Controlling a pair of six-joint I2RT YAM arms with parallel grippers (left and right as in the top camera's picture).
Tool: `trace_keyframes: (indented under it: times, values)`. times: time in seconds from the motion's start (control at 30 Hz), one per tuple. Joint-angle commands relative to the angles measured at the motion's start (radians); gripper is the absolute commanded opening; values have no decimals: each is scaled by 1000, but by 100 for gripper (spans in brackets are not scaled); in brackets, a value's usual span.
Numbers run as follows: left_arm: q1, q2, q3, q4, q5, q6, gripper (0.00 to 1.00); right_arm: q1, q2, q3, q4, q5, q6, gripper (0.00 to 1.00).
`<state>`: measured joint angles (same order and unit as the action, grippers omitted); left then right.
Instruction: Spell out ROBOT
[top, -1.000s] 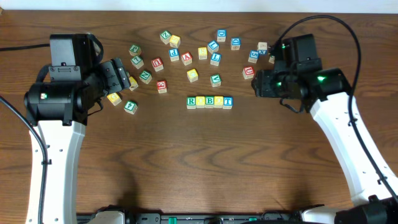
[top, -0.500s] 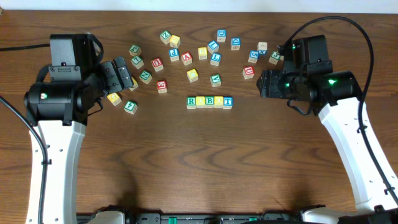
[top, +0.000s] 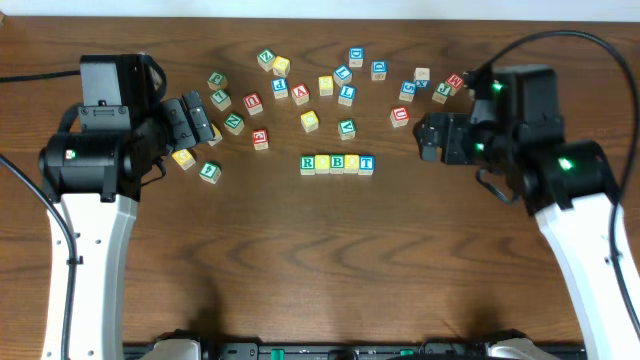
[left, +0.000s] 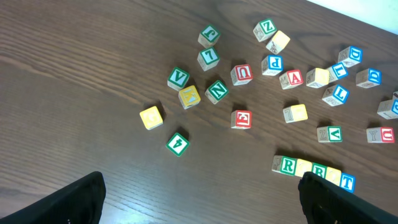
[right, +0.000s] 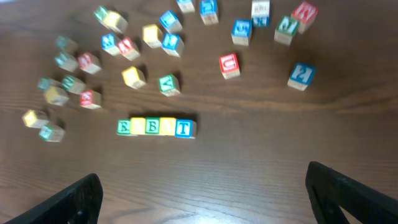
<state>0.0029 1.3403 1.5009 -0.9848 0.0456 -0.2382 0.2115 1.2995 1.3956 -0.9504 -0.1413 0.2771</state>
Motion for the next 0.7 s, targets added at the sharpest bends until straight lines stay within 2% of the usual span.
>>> trace_keyframes:
  times: [0.0, 0.43, 0.67]
  values:
    - [3, -16, 28, -2, -12, 2, 98, -8, -43, 24, -10, 1, -2, 99]
    - [3, -16, 28, -2, -13, 2, 98, -9, -54, 24, -27, 20, -13, 99]
    - [3, -16, 28, -2, -13, 2, 98, -10, -73, 24, 51, 32, -34, 99]
